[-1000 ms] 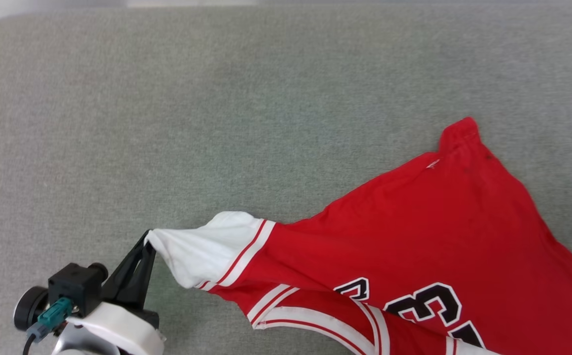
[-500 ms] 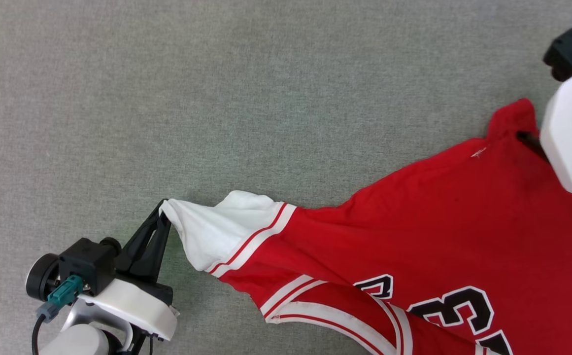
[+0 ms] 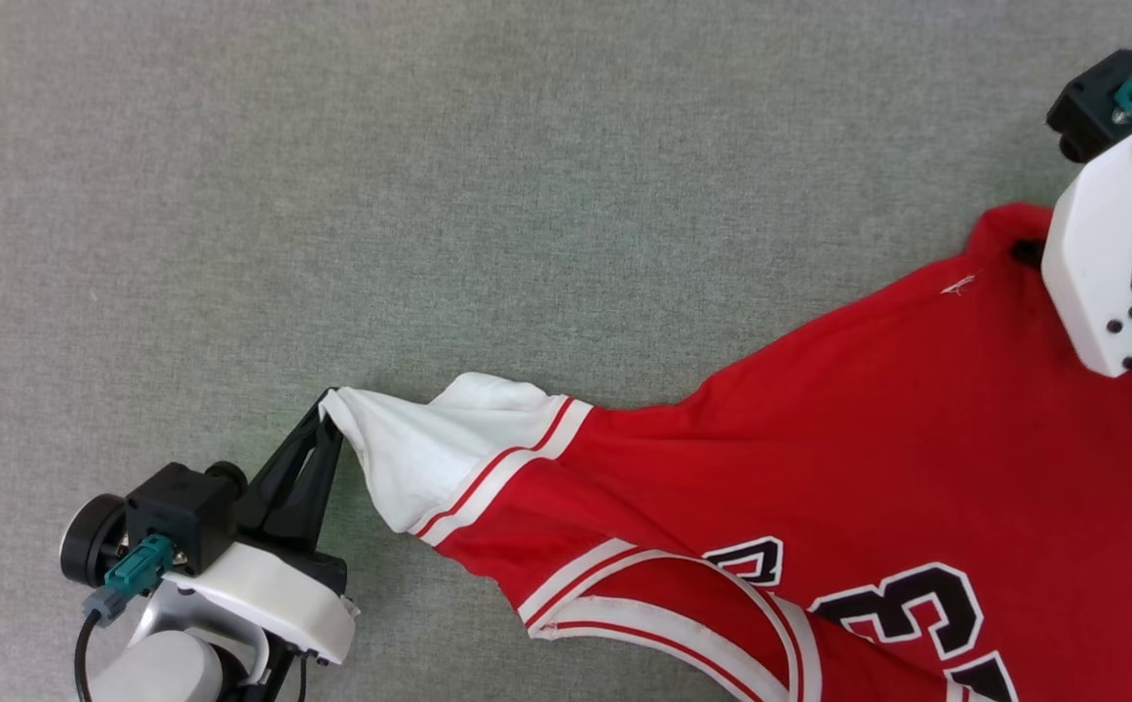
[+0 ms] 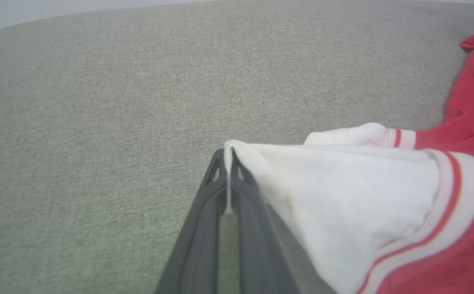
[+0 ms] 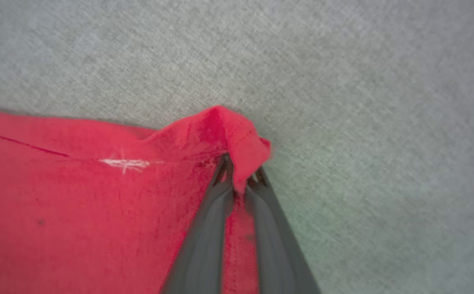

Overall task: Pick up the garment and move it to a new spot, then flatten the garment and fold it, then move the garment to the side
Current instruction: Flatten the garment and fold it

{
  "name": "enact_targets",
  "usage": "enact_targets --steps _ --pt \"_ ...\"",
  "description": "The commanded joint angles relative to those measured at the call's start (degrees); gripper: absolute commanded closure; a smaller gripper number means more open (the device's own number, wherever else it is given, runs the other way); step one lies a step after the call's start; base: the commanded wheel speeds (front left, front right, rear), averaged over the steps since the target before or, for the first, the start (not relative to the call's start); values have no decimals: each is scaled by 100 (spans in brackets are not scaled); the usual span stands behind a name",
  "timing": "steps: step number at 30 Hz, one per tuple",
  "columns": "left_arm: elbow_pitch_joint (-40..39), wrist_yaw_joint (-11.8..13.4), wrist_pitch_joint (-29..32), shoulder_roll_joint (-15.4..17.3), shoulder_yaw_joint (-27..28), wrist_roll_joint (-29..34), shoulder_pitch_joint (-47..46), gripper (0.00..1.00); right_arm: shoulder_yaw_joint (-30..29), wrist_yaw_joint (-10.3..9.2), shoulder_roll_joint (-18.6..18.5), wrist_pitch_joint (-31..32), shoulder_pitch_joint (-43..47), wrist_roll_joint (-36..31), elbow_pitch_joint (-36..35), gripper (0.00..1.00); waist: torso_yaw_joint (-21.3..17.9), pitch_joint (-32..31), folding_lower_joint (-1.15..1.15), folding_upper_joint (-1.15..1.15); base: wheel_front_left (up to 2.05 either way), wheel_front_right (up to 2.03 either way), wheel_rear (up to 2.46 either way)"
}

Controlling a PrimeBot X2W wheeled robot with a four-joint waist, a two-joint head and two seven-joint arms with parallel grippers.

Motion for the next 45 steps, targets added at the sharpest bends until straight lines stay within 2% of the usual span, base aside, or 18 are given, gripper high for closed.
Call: enact_targets --steps 1,10,15,20,26,30,36,45 --pt "47 -5 -22 -16 18 -16 -13 100 162 -4 14 -106 177 68 151 100 -67 -157 0 0 0 0 0" --pt "68 -119 -24 204 164 120 -224 100 41 -4 -209 -1220 -139 422 -193 100 -352 -919 0 0 0 0 0" --pt "29 -327 135 367 237 267 -843 100 -208 -4 -322 -1780 -246 468 -310 100 -499 -1127 0 0 0 0 0" --pt "16 -578 454 448 321 474 -1822 100 -597 -4 -262 -2342 -542 47 -298 100 -631 -1061 0 0 0 0 0" --pt "173 -987 884 531 441 757 -3316 100 -1190 -4 131 -2618 -1124 -597 -142 100 -779 -702 0 0 0 0 0" --pt "449 -1311 1096 464 466 941 -4373 100 -1506 -4 415 -2679 -1698 -958 -25 100 -850 -390 0 0 0 0 0" --pt "1002 -1790 1314 198 412 1227 -5938 100 -1776 -4 702 -2702 -2689 -1447 288 100 -873 27 0 0 0 0 0" --pt "2266 -2190 1234 -341 393 1509 -8397 100 -1736 -4 958 -3040 -4342 -1967 968 100 -894 514 0 0 0 0 0"
